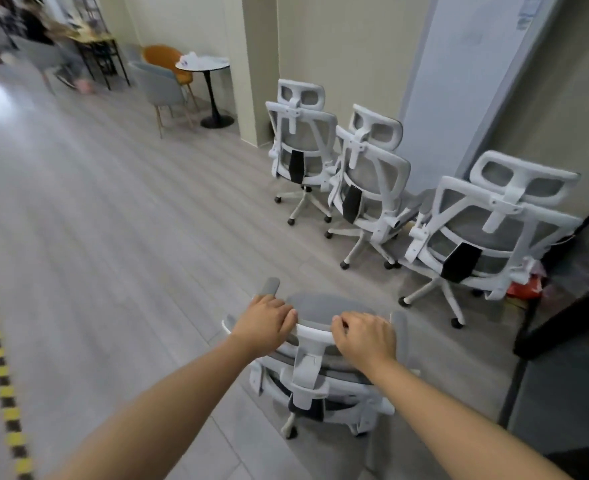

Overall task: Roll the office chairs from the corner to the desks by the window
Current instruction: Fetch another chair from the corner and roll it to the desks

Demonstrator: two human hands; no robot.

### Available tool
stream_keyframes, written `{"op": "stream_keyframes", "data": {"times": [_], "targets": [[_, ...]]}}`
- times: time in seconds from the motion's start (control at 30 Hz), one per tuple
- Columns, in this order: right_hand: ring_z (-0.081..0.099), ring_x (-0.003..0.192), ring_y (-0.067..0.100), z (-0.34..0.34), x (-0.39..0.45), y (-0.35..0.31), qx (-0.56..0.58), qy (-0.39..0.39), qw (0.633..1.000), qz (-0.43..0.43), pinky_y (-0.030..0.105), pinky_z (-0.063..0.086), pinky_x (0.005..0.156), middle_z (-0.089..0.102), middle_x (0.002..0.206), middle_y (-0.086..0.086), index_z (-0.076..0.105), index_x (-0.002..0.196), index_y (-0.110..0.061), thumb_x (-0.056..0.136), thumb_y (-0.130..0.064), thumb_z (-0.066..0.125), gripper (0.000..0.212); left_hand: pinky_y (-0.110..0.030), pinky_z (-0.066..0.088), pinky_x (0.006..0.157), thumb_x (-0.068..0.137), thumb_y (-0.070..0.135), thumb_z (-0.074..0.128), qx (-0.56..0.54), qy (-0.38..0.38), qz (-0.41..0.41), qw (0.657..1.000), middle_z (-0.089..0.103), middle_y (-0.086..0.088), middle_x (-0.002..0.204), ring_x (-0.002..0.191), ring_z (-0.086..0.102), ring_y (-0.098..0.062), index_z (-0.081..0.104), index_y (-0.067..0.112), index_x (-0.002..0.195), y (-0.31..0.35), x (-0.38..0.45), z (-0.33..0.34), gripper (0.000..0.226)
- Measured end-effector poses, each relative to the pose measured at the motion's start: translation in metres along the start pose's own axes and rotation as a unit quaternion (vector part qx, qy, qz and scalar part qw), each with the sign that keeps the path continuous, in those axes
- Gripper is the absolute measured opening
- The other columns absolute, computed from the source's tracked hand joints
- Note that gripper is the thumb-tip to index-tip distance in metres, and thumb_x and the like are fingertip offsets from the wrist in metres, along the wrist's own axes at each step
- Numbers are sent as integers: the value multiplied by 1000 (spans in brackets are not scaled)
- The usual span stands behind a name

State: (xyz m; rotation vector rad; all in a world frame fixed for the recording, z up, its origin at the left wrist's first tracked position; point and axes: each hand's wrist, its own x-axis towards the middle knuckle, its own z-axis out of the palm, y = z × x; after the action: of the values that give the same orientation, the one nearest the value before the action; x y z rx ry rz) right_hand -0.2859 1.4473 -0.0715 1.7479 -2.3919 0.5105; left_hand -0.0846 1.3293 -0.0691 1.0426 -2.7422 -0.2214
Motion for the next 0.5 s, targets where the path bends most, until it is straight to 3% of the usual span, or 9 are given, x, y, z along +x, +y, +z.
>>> {"op": "stream_keyframes", "data": {"times": [0.3, 0.5], "targets": [[53, 47, 23, 37, -13, -176, 75, -31, 988, -132, 28, 39, 45, 56, 55, -3, 54, 57, -19, 88, -40, 41, 39, -38, 40, 91, 100, 44, 19, 27, 23, -147, 989, 62, 2, 87, 87, 51, -19, 60, 23, 87, -121, -148, -43, 48], [50, 43, 26, 65, 0, -285, 106, -31, 966, -232, 24, 23, 46, 53, 51, 0, 48, 55, -18, 85, -38, 41, 37, -33, 39, 88, 101, 43, 21, 27, 31, -219, 975, 60, 3, 81, 81, 50, -16, 61, 22, 83, -188, -234, -80, 48]]}}
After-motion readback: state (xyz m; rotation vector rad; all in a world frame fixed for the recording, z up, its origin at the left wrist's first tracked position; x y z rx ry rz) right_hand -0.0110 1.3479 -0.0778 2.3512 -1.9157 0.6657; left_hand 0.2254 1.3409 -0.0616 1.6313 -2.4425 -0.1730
